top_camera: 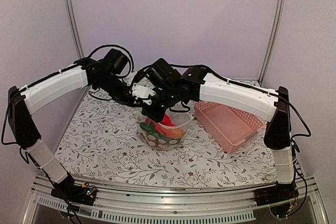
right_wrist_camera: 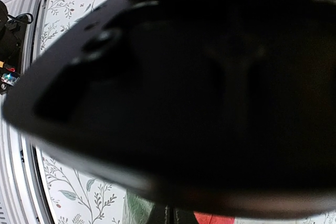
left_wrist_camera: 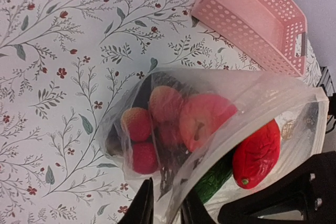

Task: Place the food in the zip-top bag and seal the zipper
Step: Pass from the left arm to the right, then pass from the right arm to the left

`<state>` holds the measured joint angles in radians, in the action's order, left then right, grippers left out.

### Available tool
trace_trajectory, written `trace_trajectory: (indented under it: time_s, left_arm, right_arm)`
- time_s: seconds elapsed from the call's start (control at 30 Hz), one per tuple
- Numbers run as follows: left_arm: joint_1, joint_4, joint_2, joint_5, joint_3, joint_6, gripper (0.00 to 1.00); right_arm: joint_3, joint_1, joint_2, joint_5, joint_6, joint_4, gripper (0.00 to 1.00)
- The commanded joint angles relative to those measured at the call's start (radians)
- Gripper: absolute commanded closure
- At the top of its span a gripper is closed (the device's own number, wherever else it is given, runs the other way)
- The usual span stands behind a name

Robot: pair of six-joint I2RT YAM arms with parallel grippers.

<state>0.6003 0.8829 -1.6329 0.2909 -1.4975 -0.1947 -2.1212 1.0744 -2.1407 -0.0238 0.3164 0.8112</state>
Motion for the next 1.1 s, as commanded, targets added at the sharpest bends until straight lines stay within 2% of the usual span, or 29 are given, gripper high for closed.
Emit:
trace_trajectory:
  time_s: [0.0, 0.13, 0.23, 0.33, 0.47, 0.57, 0.73, 0.83, 1.07]
  left_arm:
    - [-0.022, -0.055, 0.095, 0.024, 0.031, -0.006, 0.79]
    - [-0.073, -0.156, 0.184, -0.04, 0.099, -0.027, 0.68]
    - [-0.103, -0.303, 0.295, -0.075, 0.221, -0.043, 0.58]
    - [-0.106, -0.559, 0.439, -0.08, 0.41, -0.044, 0.47]
    - [-0.104, -0.946, 0.653, 0.031, 0.713, -0.05, 0.44]
    - [-0.097, -1.129, 0.75, 0.121, 0.883, -0.059, 0.44]
    - [-0.071, -1.188, 0.794, 0.156, 0.986, -0.061, 0.48]
    - [-0.02, -1.216, 0.795, 0.162, 1.016, -0.024, 0.5]
    - [0.084, -1.29, 0.719, 0.066, 1.048, 0.0, 0.51]
  right_arm:
    - [0.014, -0.016, -0.022, 0.061, -0.003, 0.031, 1.0]
    - [0.05, -0.016, 0.014, -0.05, 0.028, 0.04, 1.0]
    - [0.121, -0.015, 0.069, -0.116, 0.076, 0.012, 1.0]
    - [0.208, -0.016, 0.144, -0.13, 0.118, -0.044, 1.0]
    - [0.265, -0.022, 0.201, -0.148, 0.157, -0.07, 1.0]
    - [0.292, -0.032, 0.239, -0.187, 0.178, -0.094, 1.0]
    - [0.278, -0.034, 0.286, -0.264, 0.19, -0.108, 1.0]
    - [0.282, -0.036, 0.305, -0.272, 0.206, -0.116, 1.0]
    - [0.308, -0.051, 0.32, -0.279, 0.22, -0.119, 1.0]
